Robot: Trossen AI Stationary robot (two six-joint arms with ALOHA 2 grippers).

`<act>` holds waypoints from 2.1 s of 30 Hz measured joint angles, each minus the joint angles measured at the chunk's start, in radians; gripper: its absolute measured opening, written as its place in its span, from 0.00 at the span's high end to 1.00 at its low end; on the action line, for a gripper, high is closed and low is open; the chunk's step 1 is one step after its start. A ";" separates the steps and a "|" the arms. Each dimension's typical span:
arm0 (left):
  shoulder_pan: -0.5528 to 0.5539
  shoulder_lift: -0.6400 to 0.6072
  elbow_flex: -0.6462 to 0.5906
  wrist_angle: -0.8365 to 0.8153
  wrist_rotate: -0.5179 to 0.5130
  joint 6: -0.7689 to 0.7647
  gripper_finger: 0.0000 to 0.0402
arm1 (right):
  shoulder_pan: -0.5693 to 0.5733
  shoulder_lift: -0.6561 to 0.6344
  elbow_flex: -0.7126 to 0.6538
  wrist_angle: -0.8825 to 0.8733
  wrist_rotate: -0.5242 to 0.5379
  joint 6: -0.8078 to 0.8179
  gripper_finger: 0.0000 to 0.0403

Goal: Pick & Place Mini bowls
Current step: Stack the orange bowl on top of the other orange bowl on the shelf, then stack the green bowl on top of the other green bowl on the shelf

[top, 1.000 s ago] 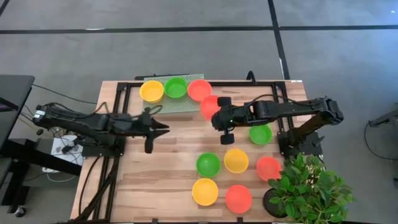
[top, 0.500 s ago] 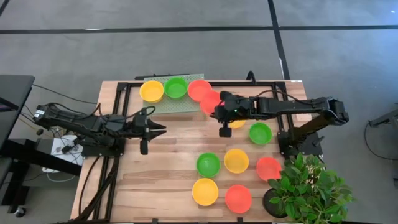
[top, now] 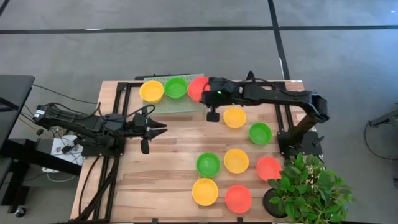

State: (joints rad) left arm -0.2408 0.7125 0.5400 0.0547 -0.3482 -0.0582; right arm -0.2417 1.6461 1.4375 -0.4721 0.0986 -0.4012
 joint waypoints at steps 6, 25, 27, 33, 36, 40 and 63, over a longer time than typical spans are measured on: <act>0.000 0.017 0.000 0.005 0.000 -0.002 0.81 | -0.029 0.138 0.233 -0.217 0.000 -0.003 1.00; -0.001 0.016 0.000 0.006 0.000 -0.002 0.81 | -0.062 0.292 0.474 -0.480 -0.027 0.026 0.99; -0.001 0.016 0.000 0.007 0.000 -0.002 0.81 | -0.063 0.292 0.474 -0.488 -0.027 0.026 0.99; -0.001 0.016 0.000 0.007 0.000 -0.002 0.81 | -0.068 0.292 0.474 -0.490 -0.027 0.029 0.98; -0.001 0.016 0.000 0.007 0.000 -0.002 0.81 | -0.068 0.292 0.474 -0.482 -0.027 0.028 0.94; -0.001 0.016 0.000 0.007 0.000 -0.002 0.81 | -0.068 0.292 0.473 -0.480 -0.027 0.028 0.86; -0.002 0.016 0.000 0.006 0.000 -0.009 0.81 | 0.209 0.290 0.572 -0.702 -0.021 0.176 0.77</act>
State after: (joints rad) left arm -0.2424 0.7288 0.5404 0.0608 -0.3477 -0.0676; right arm -0.0329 1.9362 2.0096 -1.1742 0.0772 -0.2248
